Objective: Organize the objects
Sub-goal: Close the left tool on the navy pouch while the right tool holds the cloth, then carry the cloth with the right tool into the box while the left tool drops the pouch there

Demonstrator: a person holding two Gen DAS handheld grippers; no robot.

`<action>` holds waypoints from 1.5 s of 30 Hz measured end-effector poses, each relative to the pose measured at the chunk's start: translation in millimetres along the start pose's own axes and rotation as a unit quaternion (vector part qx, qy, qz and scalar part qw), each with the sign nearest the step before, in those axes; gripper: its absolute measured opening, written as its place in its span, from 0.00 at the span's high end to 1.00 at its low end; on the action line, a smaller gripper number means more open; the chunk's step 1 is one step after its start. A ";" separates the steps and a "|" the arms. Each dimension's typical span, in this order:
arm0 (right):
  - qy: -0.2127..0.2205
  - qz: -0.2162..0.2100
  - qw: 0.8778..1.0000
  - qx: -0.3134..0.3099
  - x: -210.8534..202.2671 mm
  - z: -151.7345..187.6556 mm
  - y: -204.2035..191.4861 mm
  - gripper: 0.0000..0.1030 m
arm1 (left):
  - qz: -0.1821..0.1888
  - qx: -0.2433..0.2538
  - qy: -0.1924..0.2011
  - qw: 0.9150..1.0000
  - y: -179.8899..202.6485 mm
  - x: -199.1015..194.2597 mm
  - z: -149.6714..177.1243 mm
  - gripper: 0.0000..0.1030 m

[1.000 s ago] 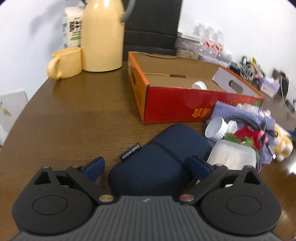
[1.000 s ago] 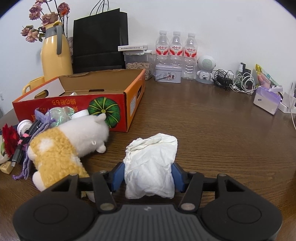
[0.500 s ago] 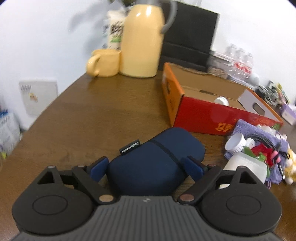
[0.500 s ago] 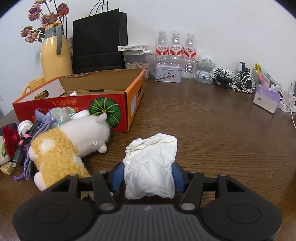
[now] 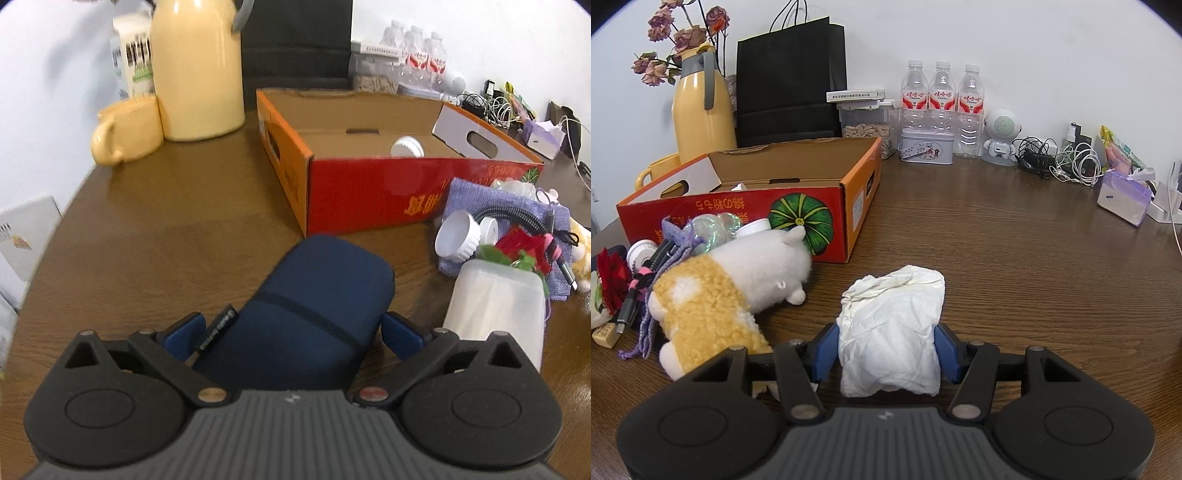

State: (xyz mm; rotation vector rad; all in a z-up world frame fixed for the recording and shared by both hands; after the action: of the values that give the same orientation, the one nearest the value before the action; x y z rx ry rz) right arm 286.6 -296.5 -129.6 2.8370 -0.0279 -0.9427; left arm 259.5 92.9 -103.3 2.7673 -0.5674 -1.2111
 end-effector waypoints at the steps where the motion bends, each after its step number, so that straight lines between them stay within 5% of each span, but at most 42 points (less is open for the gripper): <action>1: 0.000 0.000 1.000 0.000 -0.2 0.0 -0.5 0.46 | 0.000 -0.001 0.004 1.000 -1.2 0.8 0.3 0.00; 3: 0.000 0.000 1.000 0.000 -0.2 -0.1 -0.5 0.46 | -0.001 -0.003 0.010 1.000 -1.9 0.4 1.2 0.00; 5: 0.001 0.000 1.000 -0.002 -0.6 -0.3 -0.9 0.50 | -0.007 -0.006 0.021 1.000 -0.2 -3.2 1.6 0.14; 11: 0.011 0.000 1.000 -0.013 -8.6 0.6 -9.9 0.65 | -0.031 -0.041 0.051 0.997 7.5 -19.3 8.2 0.28; 21: 0.062 0.001 0.998 -0.012 -36.1 -18.2 -10.4 0.67 | -0.050 -0.040 0.100 0.993 28.6 -51.9 -11.6 0.45; 25: 0.088 -0.007 0.996 -0.013 -50.3 -33.9 -15.2 0.67 | -0.040 -0.039 0.105 0.993 35.9 -52.5 -18.5 0.69; 27: 0.098 -0.012 0.995 -0.013 -55.4 -39.5 -18.9 0.67 | -0.031 -0.041 0.101 0.994 38.1 -49.8 -18.0 0.71; 33: 0.108 -0.030 0.994 -0.012 -66.0 -40.4 -29.0 0.67 | -0.037 -0.057 0.093 0.993 29.9 -46.6 -5.2 0.46; 35: 0.109 -0.035 0.993 -0.010 -68.3 -38.9 -31.8 0.67 | -0.037 -0.072 0.092 0.992 26.6 -46.1 -0.7 0.10; 36: 0.109 -0.037 0.993 -0.010 -69.4 -38.6 -33.0 0.67 | -0.039 -0.080 0.098 0.991 25.1 -46.6 -0.1 0.03; 39: 0.110 -0.041 0.993 -0.011 -72.2 -38.1 -37.7 0.67 | -0.065 -0.099 0.098 0.988 20.2 -43.6 -1.6 0.00; 45: 0.113 -0.046 0.992 -0.014 -76.2 -38.2 -42.2 0.67 | -0.087 -0.132 0.012 0.987 15.1 -12.8 -3.3 0.00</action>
State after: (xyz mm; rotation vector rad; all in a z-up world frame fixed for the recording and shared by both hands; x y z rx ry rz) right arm 247.0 -244.5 -60.4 2.9208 0.1423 -0.6254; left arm 249.3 83.2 -89.0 2.6429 -0.1493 -1.1851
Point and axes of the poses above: each gripper's, at about its wrist camera, not at the fingertips, and x roughly the way its jaws point, y to its right, z to its underside, the point moved 9 cm from there along x, roughly the way its jaws point, and after that the axes turned 15 degrees about z, right-handed, at the moved point
